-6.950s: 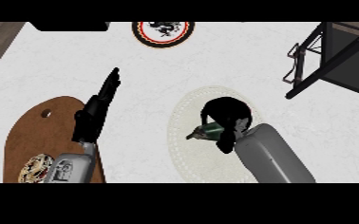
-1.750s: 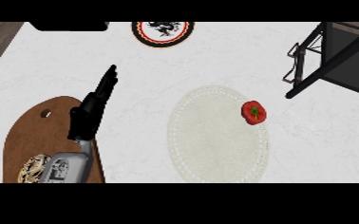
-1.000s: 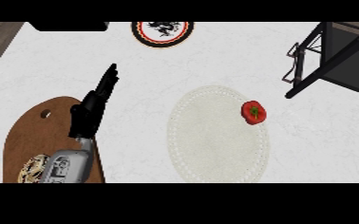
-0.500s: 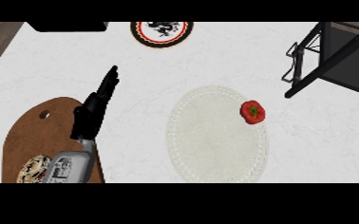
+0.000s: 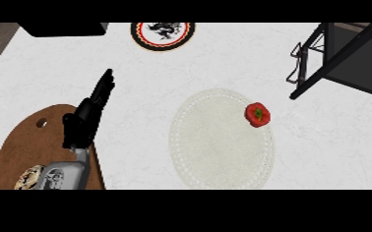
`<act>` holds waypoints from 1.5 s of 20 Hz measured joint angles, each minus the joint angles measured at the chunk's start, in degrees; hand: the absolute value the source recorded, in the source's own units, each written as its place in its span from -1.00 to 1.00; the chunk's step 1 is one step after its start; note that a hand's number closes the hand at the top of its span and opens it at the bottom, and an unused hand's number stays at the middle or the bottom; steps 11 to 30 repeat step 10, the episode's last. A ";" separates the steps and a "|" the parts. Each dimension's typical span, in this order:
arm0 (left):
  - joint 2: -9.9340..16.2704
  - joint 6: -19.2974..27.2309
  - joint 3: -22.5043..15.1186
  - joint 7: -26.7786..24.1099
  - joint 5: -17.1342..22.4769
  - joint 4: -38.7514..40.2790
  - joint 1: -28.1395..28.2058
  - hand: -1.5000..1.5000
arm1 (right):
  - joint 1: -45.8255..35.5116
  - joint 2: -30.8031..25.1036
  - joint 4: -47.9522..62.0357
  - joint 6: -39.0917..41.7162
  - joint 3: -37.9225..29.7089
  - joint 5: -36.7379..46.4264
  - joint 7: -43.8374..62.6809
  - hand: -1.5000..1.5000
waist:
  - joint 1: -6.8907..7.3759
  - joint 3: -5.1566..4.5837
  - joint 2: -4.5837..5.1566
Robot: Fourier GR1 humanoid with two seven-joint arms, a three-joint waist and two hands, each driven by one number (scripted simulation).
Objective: Pick the eggplant from the placemat and place it in the tiered shelf
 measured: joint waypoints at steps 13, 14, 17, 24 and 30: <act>0.41 0.20 0.90 -0.43 0.32 -0.16 1.94 0.00 | 15.62 -2.04 -10.06 22.48 -24.73 -18.84 -1.84 -1.00 | -2.15 0.05 -0.40; 0.41 0.20 0.90 -0.43 0.32 -0.16 1.94 0.00 | 15.62 -2.04 -10.06 22.48 -24.73 -18.84 -1.84 -1.00 | -2.15 0.05 -0.40; 0.41 0.20 0.90 -0.43 0.32 -0.16 1.94 0.00 | 15.62 -2.04 -10.06 22.48 -24.73 -18.84 -1.84 -1.00 | -2.15 0.05 -0.40; 0.41 0.20 0.90 -0.43 0.32 -0.16 1.94 0.00 | 15.62 -2.04 -10.06 22.48 -24.73 -18.84 -1.84 -1.00 | -2.15 0.05 -0.40; 0.41 0.20 0.90 -0.43 0.32 -0.16 1.94 0.00 | 15.62 -2.04 -10.06 22.48 -24.73 -18.84 -1.84 -1.00 | -2.15 0.05 -0.40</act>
